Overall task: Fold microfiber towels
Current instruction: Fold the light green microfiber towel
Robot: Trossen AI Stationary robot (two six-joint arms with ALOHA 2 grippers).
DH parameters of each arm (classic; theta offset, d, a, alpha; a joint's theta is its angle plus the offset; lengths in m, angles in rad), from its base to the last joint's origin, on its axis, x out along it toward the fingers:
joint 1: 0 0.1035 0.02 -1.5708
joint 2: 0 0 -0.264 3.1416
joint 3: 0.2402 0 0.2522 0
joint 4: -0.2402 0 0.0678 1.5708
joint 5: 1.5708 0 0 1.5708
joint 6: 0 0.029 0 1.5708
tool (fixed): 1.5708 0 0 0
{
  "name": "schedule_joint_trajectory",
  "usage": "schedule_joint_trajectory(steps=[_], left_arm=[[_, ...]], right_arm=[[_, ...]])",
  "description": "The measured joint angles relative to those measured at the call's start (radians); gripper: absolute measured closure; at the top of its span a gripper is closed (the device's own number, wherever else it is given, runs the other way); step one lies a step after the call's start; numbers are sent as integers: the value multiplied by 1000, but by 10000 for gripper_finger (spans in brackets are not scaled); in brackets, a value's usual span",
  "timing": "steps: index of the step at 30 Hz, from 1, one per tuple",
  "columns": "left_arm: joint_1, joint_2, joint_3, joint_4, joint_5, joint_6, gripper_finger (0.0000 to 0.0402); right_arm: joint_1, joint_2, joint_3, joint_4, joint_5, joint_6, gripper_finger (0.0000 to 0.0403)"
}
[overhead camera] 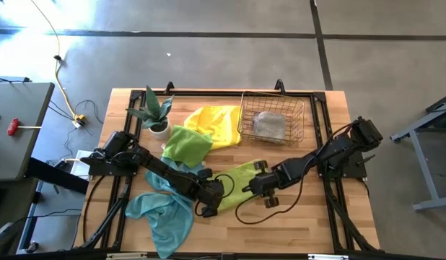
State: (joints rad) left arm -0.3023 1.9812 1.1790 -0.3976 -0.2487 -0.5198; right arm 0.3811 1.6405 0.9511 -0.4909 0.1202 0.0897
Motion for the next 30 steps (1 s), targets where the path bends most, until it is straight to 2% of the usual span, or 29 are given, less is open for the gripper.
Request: schedule_joint_trajectory(steps=[9, 14, 22, 25, 30], left_arm=[[0, 0, 0, 0, 2, 19, 287], [0, 0, 0, 0, 3, 33, 287], [0, 0, 0, 0, 3, 33, 287], [0, 0, 0, 0, 3, 34, 287], [-1, 0, 0, 3, -14, 34, 287]], right_arm=[[-27, 0, -87, -7, -7, 40, 295], [-57, 0, -108, -85, 120, -3, 295], [-115, 0, -114, -149, 223, -66, 295], [-120, 0, -100, -242, 267, -33, 295], [-110, 0, -26, -351, 233, 93, 295]])
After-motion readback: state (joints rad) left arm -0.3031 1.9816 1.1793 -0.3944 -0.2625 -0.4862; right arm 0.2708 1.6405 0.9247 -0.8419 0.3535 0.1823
